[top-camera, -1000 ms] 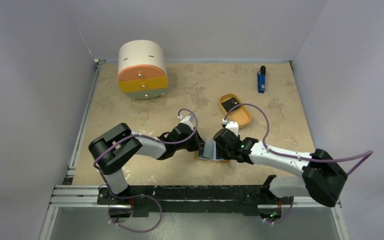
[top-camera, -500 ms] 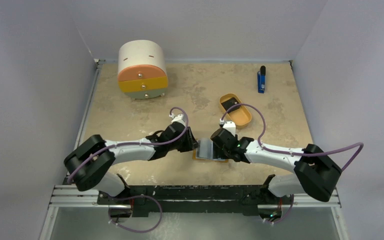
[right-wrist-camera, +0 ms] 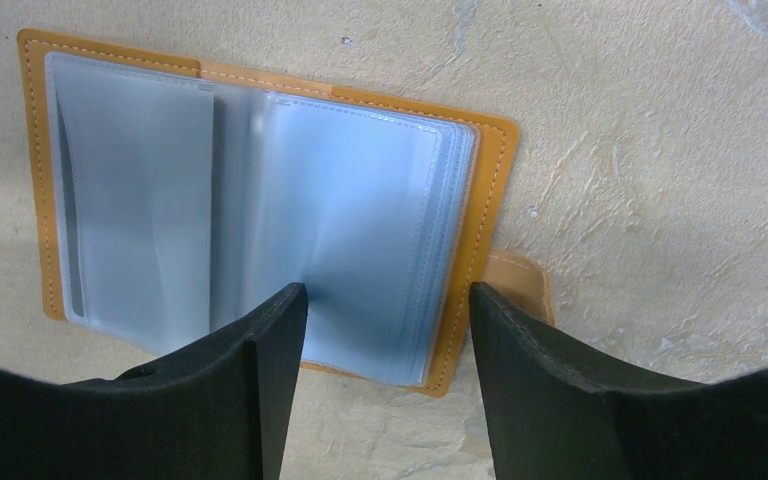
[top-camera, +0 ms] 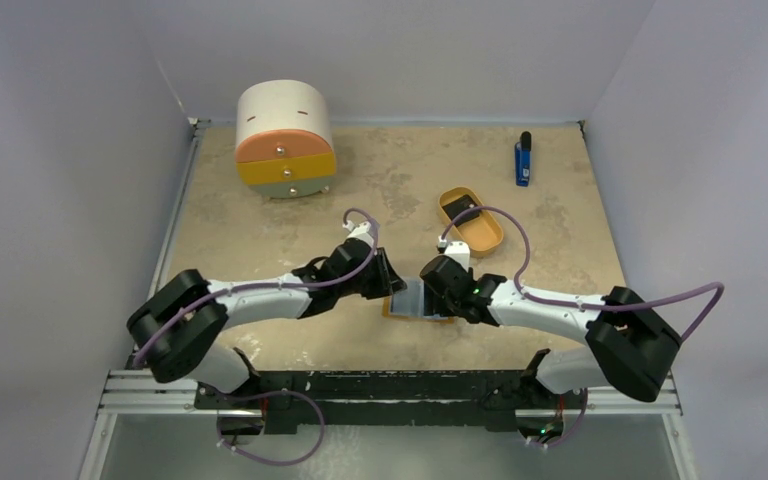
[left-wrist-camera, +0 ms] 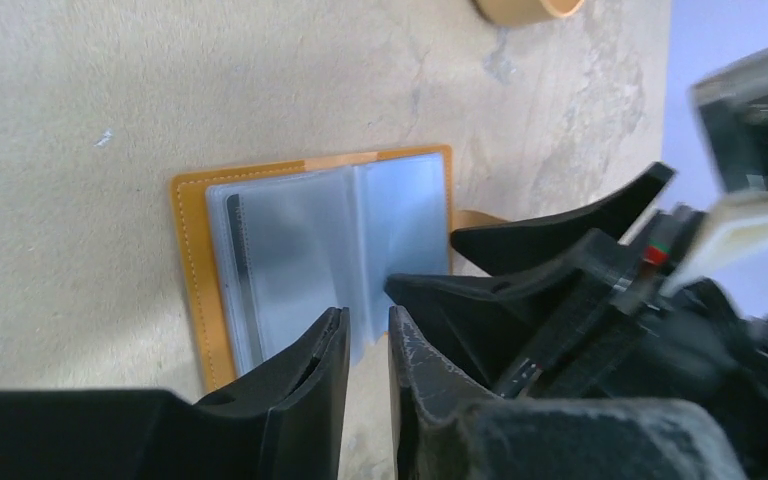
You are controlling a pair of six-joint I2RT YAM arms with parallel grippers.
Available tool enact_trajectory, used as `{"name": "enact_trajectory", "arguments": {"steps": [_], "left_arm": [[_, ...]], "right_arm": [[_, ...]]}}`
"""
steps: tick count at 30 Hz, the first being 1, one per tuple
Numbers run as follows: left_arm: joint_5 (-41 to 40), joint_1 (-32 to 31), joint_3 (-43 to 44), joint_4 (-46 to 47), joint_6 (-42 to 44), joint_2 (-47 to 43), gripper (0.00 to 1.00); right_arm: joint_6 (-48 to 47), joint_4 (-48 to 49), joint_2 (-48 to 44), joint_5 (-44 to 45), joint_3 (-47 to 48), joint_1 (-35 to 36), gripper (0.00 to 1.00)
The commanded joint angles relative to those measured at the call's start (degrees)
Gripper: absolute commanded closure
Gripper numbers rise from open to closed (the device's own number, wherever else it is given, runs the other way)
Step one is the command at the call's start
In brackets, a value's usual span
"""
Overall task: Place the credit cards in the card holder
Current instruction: Open the card holder at the center of the board.
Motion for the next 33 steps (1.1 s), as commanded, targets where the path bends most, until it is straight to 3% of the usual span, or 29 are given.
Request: {"name": "enact_trajectory", "arguments": {"steps": [1,7,13,28,33], "left_arm": [[4.25,-0.21,1.42,8.04,-1.66,6.21,0.82],[3.48,-0.23,-0.67,10.83,-1.55,11.4,0.9],[-2.01,-0.17,-2.96,6.29,-0.63,11.43,0.99],[-8.2,-0.15,-7.08,0.35,-0.81,6.9,1.0],[-7.82,-0.16,-6.71,0.99,-1.01,6.58,1.0]], "right_arm": [[0.65,0.14,0.74,-0.92,-0.37,0.17,0.37],[0.98,-0.4,-0.48,-1.09,-0.77,0.12,0.37],[1.62,-2.89,-3.26,-0.86,-0.42,0.17,0.32],[1.27,-10.39,-13.45,-0.23,5.91,0.17,0.29],[0.42,-4.72,-15.29,-6.17,10.15,0.08,0.35]]}}
